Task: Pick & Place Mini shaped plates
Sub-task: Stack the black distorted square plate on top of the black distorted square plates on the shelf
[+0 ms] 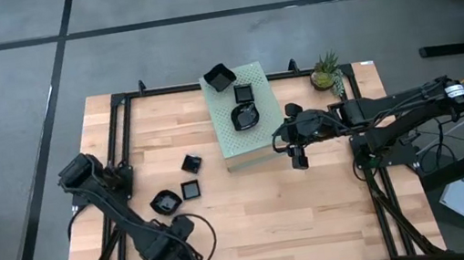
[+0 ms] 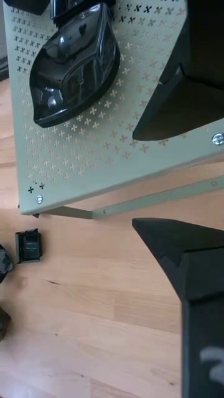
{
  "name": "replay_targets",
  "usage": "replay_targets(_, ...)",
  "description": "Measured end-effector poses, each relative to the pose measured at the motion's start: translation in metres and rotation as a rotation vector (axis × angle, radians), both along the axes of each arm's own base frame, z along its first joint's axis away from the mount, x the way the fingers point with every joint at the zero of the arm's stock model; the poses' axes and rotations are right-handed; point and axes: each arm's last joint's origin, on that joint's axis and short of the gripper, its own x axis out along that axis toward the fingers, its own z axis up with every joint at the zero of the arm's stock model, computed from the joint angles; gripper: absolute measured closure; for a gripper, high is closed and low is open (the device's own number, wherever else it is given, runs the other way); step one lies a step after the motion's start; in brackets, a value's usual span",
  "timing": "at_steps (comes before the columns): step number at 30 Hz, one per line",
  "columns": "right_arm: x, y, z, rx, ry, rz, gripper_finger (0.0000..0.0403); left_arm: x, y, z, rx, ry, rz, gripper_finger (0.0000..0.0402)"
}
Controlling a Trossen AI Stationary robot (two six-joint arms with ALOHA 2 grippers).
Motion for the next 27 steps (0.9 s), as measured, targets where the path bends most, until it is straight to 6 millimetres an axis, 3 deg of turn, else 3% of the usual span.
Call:
replay_targets(13, 0.0, 0.0, 0.0, 0.003, 0.0, -0.003, 0.0191, -0.002, 0.002, -0.03, -0.034, -0.016, 0.05, 0.0244)
replay_targets(27, 0.0, 0.0, 0.0, 0.003, -0.001, -0.003, 0.0191, -0.012, 0.008, -0.054, -0.073, 0.091, 0.1, 0.0246)
